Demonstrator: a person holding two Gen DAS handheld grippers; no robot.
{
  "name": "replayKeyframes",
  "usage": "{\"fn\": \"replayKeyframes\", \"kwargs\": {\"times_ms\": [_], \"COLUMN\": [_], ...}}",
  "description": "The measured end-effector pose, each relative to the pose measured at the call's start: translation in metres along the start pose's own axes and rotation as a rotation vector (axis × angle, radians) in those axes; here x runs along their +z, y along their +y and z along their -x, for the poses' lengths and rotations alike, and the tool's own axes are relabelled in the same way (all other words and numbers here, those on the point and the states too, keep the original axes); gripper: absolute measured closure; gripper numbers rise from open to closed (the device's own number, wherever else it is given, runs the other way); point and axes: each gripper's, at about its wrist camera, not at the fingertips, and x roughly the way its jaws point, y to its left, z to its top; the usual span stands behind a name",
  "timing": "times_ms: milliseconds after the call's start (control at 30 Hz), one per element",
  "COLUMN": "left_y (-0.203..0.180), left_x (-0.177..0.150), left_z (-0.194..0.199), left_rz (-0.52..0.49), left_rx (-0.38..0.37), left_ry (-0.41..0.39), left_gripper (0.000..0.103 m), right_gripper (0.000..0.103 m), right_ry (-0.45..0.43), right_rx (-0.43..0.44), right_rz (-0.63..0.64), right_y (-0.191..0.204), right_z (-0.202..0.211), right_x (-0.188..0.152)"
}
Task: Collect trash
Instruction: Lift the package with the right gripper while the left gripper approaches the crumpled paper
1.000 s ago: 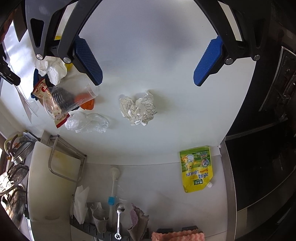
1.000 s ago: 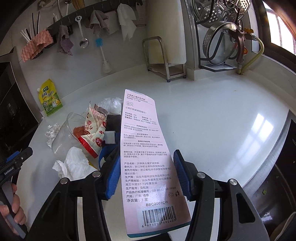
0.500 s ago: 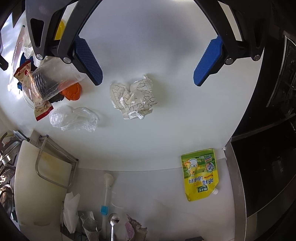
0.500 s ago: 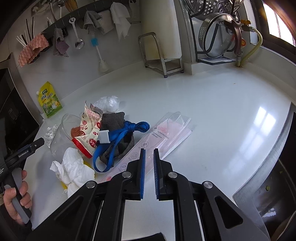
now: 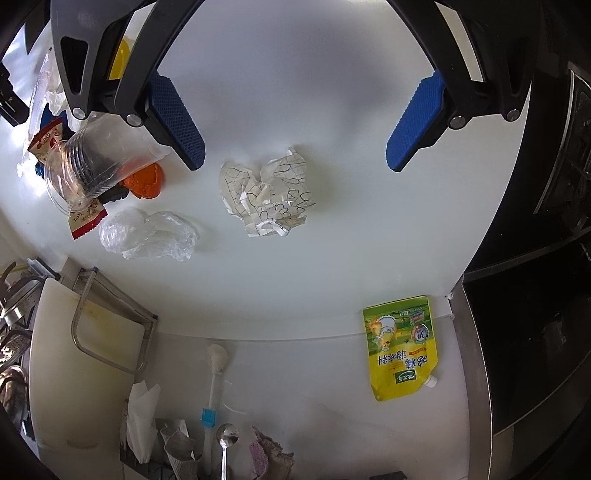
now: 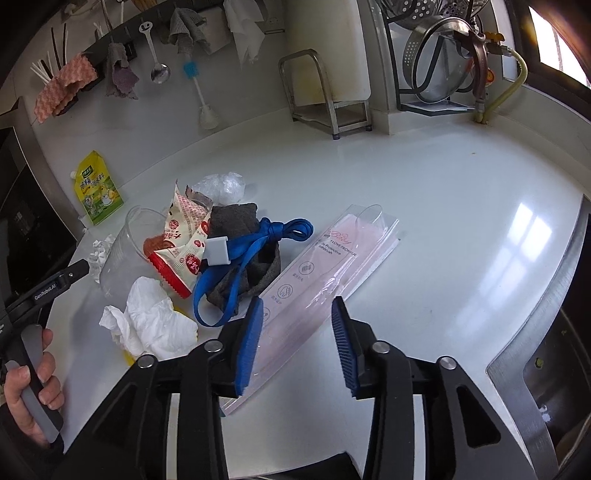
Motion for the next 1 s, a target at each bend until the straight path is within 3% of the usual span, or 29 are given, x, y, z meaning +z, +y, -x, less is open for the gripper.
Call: {"fn": "replayKeyframes", "kwargs": {"times_ms": [400,633,767,900,1000], "left_y": [0.002,0.003,0.001,-0.001,-0.001], "left_x": [-0.003,-0.004,-0.005,-0.005,-0.005], "left_z": [0.011,0.012,0.012,0.012,0.013], "left_rz": [0.002,0.012,0.01,0.009,0.009], "left_rx": [-0.025,-0.034,-0.037,-0.041,-0.041], "left_ry": [-0.02,-0.02,-0.021,-0.019,-0.022], "left_gripper": [0.006,0.006,0.006,0.006,0.006], "right_gripper": [0.05,0.05,0.048,0.032,0.028], "right_ry": [0.041,0.057,0.051,0.016,0.004], "right_rx": [-0.137,-0.199,-0.163,-0.123,-0.153], "right_rz": [0.097,0.08,0.013,-0.057,-0.052], "right_y": [0.02,-0.018,-0.041,-0.047,-0.038], "right_z": [-0.008,0.005,0.017,0.025,0.022], "right_x": [-0.01,-0.018,-0.019,-0.014,-0.009]}}
